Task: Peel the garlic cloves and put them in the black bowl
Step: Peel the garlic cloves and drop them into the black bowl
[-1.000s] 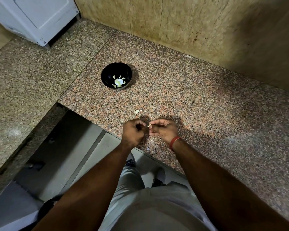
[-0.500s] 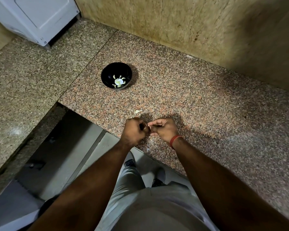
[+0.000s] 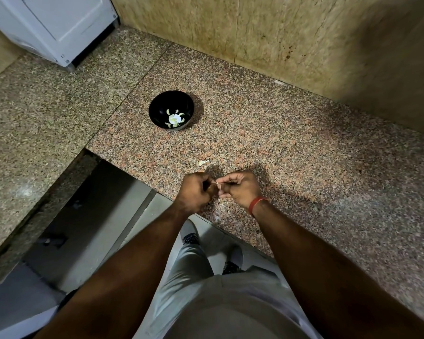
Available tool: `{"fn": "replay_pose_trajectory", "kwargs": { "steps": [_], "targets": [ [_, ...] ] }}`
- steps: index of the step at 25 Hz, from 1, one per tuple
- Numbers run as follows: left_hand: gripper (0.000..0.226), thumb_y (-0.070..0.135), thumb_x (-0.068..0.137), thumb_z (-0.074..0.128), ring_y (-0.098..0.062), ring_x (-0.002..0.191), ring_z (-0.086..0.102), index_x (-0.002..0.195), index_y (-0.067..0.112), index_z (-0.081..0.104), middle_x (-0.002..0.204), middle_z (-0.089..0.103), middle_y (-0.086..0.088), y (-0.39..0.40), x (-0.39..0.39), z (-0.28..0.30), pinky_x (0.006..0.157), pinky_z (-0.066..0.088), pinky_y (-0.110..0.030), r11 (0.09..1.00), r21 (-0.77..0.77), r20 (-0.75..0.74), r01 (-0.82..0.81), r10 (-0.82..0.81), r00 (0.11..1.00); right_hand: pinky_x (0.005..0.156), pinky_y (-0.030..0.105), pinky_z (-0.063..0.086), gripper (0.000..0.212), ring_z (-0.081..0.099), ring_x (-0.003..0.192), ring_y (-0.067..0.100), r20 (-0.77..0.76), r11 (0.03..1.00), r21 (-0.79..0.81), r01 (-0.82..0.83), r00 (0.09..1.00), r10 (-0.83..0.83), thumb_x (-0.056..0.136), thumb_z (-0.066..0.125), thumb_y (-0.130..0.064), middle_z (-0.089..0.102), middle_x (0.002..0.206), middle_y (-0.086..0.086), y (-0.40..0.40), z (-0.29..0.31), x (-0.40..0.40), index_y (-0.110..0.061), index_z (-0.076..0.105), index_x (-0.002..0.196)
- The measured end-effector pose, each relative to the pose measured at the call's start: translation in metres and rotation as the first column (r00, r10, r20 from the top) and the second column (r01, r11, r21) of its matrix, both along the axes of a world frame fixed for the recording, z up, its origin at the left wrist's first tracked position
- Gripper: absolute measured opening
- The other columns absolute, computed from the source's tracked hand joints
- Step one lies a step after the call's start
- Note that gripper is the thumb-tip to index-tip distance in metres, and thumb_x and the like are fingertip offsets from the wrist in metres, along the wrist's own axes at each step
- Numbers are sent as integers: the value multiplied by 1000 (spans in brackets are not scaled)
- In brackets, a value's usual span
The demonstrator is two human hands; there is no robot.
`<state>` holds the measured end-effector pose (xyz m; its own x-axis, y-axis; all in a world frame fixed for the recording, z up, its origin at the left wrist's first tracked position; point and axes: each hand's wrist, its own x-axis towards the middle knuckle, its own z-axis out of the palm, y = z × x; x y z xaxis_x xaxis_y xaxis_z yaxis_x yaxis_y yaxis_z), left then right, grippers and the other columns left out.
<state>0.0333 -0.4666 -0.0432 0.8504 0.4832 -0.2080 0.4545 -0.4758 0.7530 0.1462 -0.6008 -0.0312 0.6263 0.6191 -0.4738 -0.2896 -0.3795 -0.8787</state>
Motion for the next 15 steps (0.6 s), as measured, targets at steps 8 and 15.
{"fn": "replay_pose_trajectory", "kwargs": {
  "steps": [8,15],
  "targets": [
    [32,5,87,73,2,51,49,69,26,57,62,57,10,0,-2,5,52,37,-14,999,34,-29,25,-24,999,65,31,64,14,72,71,20,-1,999,-14,-28,1000,28,87,74,6,77,91,16,1,3,-3,0,76,99],
    [15,6,88,71,-3,54,49,80,15,63,66,57,8,1,-3,2,52,36,-17,1000,-16,25,11,-11,1000,65,34,65,20,71,71,21,-63,999,31,-11,998,13,85,74,9,77,94,11,3,2,-2,-1,75,103]
  ]
}}
